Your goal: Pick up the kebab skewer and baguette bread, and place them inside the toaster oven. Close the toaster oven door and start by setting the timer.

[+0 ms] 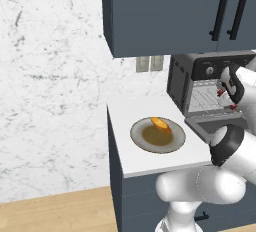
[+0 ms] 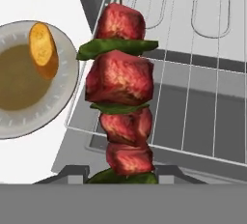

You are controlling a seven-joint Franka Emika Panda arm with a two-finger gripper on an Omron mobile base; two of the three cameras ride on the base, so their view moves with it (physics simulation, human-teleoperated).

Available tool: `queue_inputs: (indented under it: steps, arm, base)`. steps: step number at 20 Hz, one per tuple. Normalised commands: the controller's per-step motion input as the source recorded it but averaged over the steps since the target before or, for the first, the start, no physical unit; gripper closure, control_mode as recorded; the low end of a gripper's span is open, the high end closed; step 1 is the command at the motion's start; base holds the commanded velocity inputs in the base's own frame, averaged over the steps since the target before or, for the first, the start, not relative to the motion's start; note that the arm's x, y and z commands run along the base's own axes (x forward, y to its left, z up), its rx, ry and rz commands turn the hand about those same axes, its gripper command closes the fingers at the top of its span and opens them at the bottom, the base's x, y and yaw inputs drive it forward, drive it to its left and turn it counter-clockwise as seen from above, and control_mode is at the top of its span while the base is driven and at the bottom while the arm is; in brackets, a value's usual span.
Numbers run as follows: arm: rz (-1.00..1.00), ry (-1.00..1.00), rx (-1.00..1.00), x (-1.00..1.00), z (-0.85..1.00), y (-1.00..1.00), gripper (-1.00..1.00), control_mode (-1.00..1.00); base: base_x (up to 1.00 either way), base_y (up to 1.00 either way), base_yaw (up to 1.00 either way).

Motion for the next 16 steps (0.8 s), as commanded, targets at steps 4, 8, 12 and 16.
queue_inputs:
  steps: [4,8,12,16]
  arm:
    - [0.0,-0.03,0.02,0.16,-0.19,0.06,1.0,-1.0]
    - [0.0,-0.02,0.0,0.23,-0.36,0.01,1.0,-1.0]
    - [0.0,-0.03,0.0,0.34,-0.29,0.1,1.0,-1.0]
    - [0.0,-0.02,0.0,0.45,-0.06,0.03,1.0,-1.0]
  base:
    - [0.0,0.0,0.0]
    - [0.0,0.0,0.0]
    - [0.0,0.0,0.0]
    - [0.0,0.0,0.0]
